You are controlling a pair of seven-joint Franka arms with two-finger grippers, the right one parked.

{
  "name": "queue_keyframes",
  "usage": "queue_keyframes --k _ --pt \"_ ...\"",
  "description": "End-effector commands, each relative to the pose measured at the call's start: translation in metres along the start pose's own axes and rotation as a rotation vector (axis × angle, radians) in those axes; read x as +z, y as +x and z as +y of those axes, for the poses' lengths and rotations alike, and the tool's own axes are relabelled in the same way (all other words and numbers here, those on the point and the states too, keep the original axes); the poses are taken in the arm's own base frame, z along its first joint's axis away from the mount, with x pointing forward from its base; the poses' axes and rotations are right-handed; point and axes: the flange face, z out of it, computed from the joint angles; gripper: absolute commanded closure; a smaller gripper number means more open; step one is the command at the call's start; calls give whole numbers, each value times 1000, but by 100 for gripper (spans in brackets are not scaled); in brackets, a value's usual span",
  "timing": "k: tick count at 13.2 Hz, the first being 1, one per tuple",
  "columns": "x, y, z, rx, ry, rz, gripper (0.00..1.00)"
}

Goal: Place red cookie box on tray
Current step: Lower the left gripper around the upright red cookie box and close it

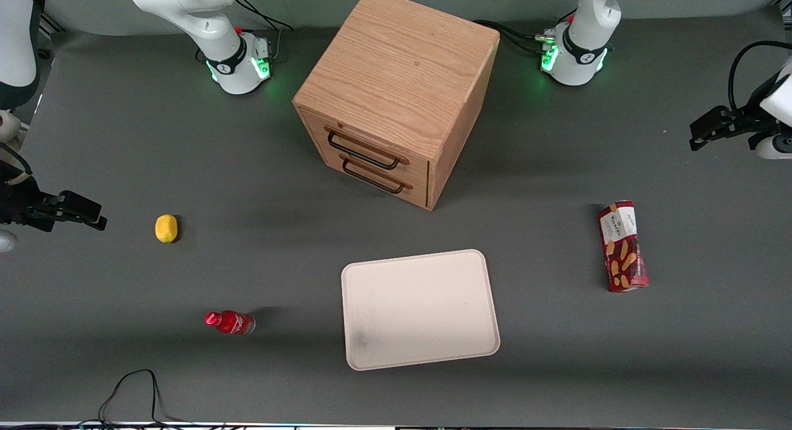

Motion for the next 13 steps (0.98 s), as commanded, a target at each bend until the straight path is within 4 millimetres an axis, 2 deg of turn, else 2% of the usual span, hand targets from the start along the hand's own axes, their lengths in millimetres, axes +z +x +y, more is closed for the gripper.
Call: queue_keyframes --k 1,3,5,6,8,10,13 --pt "0 2 0 19 -7 -19 0" --pt "9 8 2 17 -20 -21 0" --pt "35 23 7 27 -19 -55 0" --pt "55 35 10 30 -11 -64 0" --pt "100 68 16 41 8 -44 0" --pt "154 98 25 95 30 -18 0" --pt "237 119 28 119 54 45 0"
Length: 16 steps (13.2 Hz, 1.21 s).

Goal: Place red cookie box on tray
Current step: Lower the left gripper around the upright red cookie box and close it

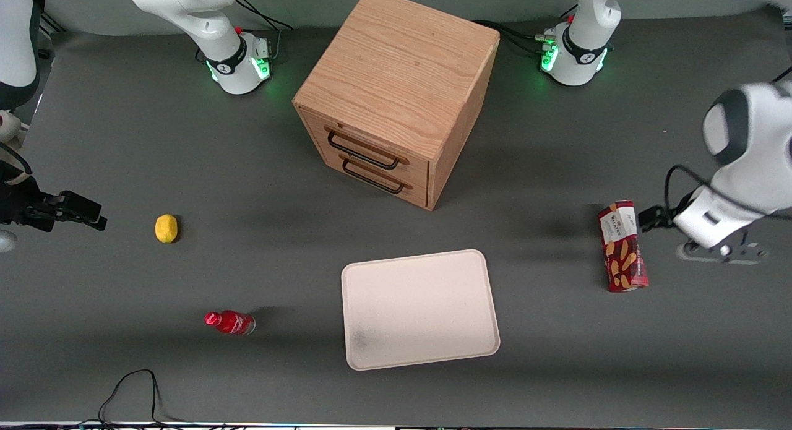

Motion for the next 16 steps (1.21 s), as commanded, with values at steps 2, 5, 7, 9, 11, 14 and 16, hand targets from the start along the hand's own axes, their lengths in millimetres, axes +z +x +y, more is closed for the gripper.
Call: queue_keyframes --k 2,5,7,9,11,14,16 --pt "80 4 1 86 20 84 0" --pt "122 -4 4 84 17 43 0" --pt "136 -8 4 62 -4 21 7" --pt "142 -11 5 23 -38 11 73" --pt "148 -13 7 -3 -64 -2 100" --pt "143 -9 6 4 -59 1 100" --pt "134 -4 4 1 -58 8 100"
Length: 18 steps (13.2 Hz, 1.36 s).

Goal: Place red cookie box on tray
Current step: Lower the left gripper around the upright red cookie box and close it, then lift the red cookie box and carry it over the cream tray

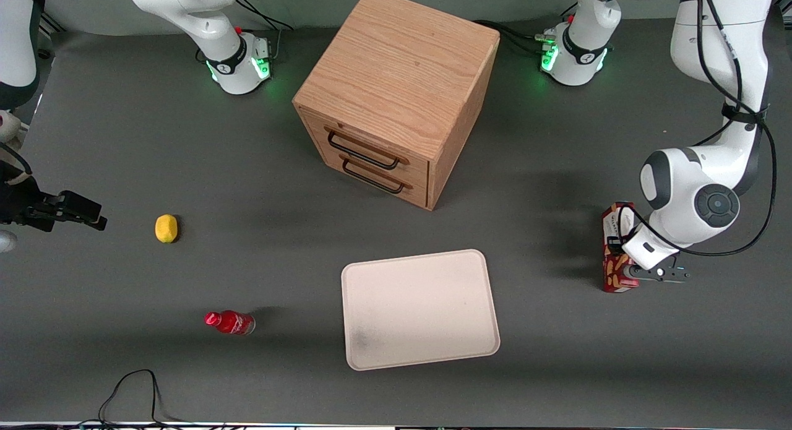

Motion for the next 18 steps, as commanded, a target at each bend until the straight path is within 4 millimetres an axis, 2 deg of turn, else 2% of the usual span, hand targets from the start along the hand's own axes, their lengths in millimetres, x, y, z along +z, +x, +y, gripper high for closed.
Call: queue_keyframes --k 1,3,4,6,8,9,11,13,14,15,16,18 --pt "-27 12 -1 13 -9 5 100" --pt "-74 32 0 28 -11 -3 100" --pt "-107 43 3 31 -22 -7 100" --pt "-172 62 23 38 -65 -16 100" --pt "-223 82 66 17 -160 -18 100" --pt "-240 92 83 -27 -186 -19 100" --pt "-261 110 137 -116 -255 4 100" --pt "-255 127 205 -215 -310 31 100" --pt "-240 134 240 -273 -323 53 100" --pt "-210 139 273 -313 -309 71 100" --pt "-175 144 290 -303 -259 95 100" --pt "-114 147 310 -273 -185 106 100"
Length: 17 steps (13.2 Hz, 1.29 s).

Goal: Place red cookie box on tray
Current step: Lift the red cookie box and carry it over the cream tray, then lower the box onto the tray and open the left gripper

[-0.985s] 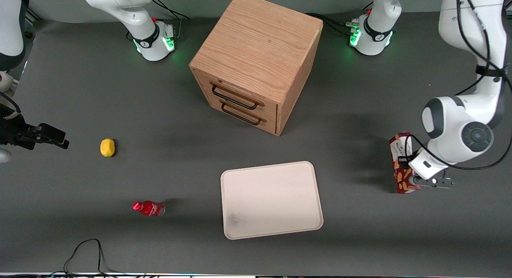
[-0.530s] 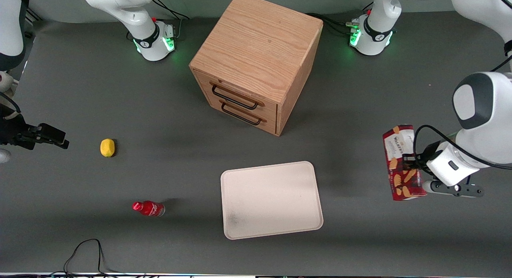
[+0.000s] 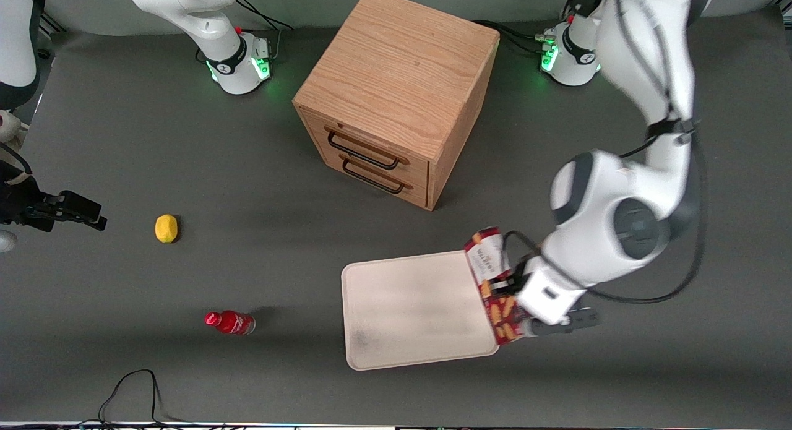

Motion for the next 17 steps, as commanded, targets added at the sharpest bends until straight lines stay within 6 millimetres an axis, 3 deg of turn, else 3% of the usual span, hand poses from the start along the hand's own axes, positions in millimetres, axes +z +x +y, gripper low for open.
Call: queue_keyframes --k 1,4,6,7,10,12,13,15,17 --pt "68 1 2 19 88 42 100" --pt "107 -5 -8 29 124 37 100" --pt "109 -6 -7 24 121 39 100" --pt "115 -8 -8 35 122 46 4" --pt "105 -10 -3 35 84 80 0" --pt "68 -15 -6 23 64 84 0" --pt "33 -18 -16 14 52 93 0" --pt "-43 -33 -64 -18 10 63 0" --pt "-95 -54 -91 16 57 28 0"
